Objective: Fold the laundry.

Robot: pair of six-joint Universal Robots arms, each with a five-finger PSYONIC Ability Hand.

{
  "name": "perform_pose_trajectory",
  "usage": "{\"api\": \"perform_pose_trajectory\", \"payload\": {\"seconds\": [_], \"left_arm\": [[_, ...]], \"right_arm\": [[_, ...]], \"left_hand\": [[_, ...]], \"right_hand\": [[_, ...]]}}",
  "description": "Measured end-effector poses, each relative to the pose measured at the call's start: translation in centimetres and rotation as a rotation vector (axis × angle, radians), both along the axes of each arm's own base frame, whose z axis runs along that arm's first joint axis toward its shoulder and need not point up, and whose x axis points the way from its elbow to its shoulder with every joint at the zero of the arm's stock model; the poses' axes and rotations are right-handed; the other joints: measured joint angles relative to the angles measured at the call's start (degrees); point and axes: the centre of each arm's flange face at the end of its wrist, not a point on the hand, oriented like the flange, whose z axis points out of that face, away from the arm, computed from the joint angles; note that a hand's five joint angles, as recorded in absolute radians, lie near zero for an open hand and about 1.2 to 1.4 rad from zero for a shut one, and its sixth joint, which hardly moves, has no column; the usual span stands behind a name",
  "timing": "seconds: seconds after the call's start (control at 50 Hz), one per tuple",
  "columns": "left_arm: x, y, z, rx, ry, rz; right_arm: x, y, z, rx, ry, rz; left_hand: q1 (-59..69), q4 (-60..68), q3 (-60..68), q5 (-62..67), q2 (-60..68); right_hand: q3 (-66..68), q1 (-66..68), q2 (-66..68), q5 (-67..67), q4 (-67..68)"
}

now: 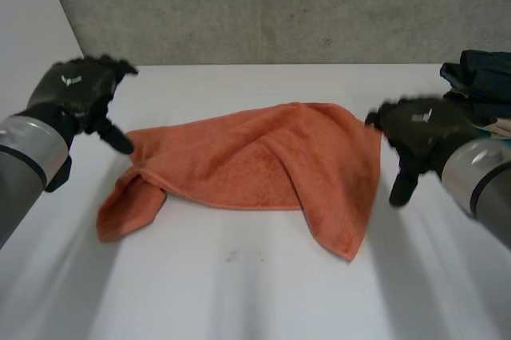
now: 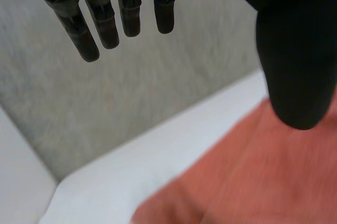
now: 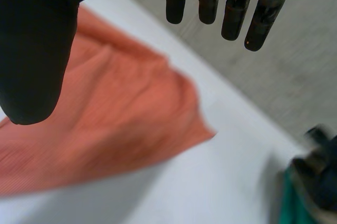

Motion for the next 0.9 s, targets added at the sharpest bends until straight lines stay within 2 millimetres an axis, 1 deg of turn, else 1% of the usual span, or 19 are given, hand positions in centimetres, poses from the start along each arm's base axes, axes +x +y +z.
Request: {"api": "perform_pose_trajectory", "payload": {"seconds": [0.04,0.06,0.08,0.12,0.2,0.26,0.34,0.36,0.46,0.6,0.62,0.64,0.68,0.7,0.72,0.74,0.8,0.86,0.9], "left_arm": [[0.4,-0.7,-1.0,0.019,-0.048,0.013],[1.2,-1.6,-2.5,0.055,-0.117,0.032],[1.3,-1.8,-2.8,0.06,-0.127,0.034],[2.3,-3.0,-5.0,0.118,-0.2,0.053],[3.6,-4.3,-8.4,0.216,-0.265,0.071],[4.0,-4.7,-9.5,0.249,-0.275,0.075],[4.6,-5.5,-11.8,0.319,-0.271,0.076],[4.6,-5.6,-12.1,0.33,-0.265,0.072],[4.4,-5.9,-12.7,0.351,-0.223,0.044],[4.1,-6.1,-12.5,0.35,-0.18,0.028],[4.1,-6.1,-12.4,0.348,-0.176,0.027],[4.1,-6.1,-12.4,0.349,-0.175,0.027],[4.0,-6.1,-12.5,0.351,-0.174,0.025],[3.9,-6.1,-12.6,0.353,-0.175,0.024],[3.9,-6.1,-12.6,0.353,-0.175,0.024],[3.8,-6.1,-12.7,0.356,-0.176,0.02],[3.7,-6.0,-12.9,0.358,-0.179,0.017],[3.6,-6.0,-12.8,0.357,-0.182,0.014],[3.4,-5.8,-12.6,0.351,-0.184,0.012]], "right_arm": [[0.0,0.1,-1.0,0.036,0.001,-0.004],[0.0,0.2,-2.3,0.076,-0.011,-0.014],[0.0,0.2,-2.6,0.084,-0.014,-0.017],[0.1,0.2,-4.6,0.125,-0.046,-0.034],[0.3,0.1,-7.4,0.168,-0.099,-0.057],[0.4,0.1,-8.5,0.184,-0.124,-0.063],[1.3,0.2,-10.5,0.229,-0.193,-0.056],[1.6,0.2,-11.0,0.24,-0.211,-0.052],[2.3,-0.2,-12.2,0.274,-0.264,-0.032],[2.9,-0.6,-13.1,0.299,-0.277,-0.015],[2.9,-0.7,-13.3,0.302,-0.274,-0.015],[2.9,-0.7,-13.4,0.303,-0.272,-0.016],[2.9,-0.9,-13.5,0.303,-0.268,-0.02],[2.9,-0.9,-13.5,0.302,-0.267,-0.022],[2.9,-0.9,-13.5,0.302,-0.267,-0.022],[2.8,-1.1,-13.4,0.296,-0.265,-0.028],[2.6,-1.4,-13.0,0.28,-0.265,-0.039],[2.3,-1.9,-12.0,0.243,-0.263,-0.048],[2.1,-2.1,-10.7,0.196,-0.247,-0.045]], "left_hand": [[0.0,0.0,0.0,0.0,0.0],[0.0,0.0,0.0,0.0,0.0],[0.0,0.0,0.0,0.0,0.0],[0.0,0.0,0.0,0.1,0.0],[0.2,0.2,0.2,0.2,0.1],[0.2,0.2,0.2,0.2,0.1],[2.8,3.6,3.1,3.8,3.4],[3.4,4.2,3.6,4.4,4.1],[8.8,9.5,9.0,9.8,9.3],[15.9,16.4,15.8,16.4,16.0],[18.6,18.8,18.4,18.8,18.7],[20.1,20.1,19.5,20.1,19.8],[23.2,23.0,22.7,22.9,23.1],[29.4,29.2,28.6,29.0,29.0],[29.4,29.2,28.6,29.0,29.0],[39.6,39.4,38.7,39.2,39.1],[48.1,49.6,49.1,48.9,49.6],[48.3,53.8,52.8,51.3,53.4],[48.2,54.0,53.1,51.3,53.6]], "right_hand": [[0.0,0.0,0.0,0.0,0.0],[0.1,0.0,0.0,0.0,0.0],[0.1,0.0,0.0,0.0,0.0],[0.1,0.0,0.1,0.0,0.0],[0.1,0.0,0.1,0.0,0.0],[0.1,0.0,0.1,0.0,0.0],[2.4,0.3,1.8,1.3,1.0],[5.3,3.2,5.0,4.0,4.1],[9.5,7.1,8.3,7.2,8.4],[16.6,13.6,16.2,13.9,15.6],[27.5,22.3,27.4,24.3,26.2],[29.3,24.4,29.2,26.4,28.3],[46.2,38.1,46.2,43.1,45.2],[51.6,41.7,51.6,48.7,50.7],[51.6,41.7,51.6,48.7,50.7],[55.1,43.2,54.6,52.1,54.1],[55.8,43.9,54.7,52.7,54.9],[55.8,44.5,54.7,52.9,54.9],[55.8,44.5,54.7,53.0,54.9]]}}
